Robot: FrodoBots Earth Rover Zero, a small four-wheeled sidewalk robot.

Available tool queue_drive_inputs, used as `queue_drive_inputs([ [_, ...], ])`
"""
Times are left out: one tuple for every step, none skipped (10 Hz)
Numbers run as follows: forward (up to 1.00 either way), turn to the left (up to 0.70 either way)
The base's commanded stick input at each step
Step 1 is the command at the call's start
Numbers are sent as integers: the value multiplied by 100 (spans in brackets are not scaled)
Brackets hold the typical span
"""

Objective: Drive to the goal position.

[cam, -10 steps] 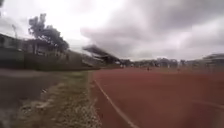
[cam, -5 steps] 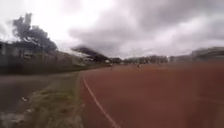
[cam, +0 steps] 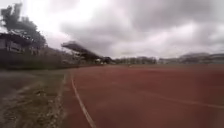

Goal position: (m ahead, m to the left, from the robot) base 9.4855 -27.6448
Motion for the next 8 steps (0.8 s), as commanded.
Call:
queue_drive_inputs([
  [70, -35],
  [70, -35],
  [70, -35],
  [70, -35],
  [70, -35],
  [70, -35],
  [70, -35],
  [70, -35],
])
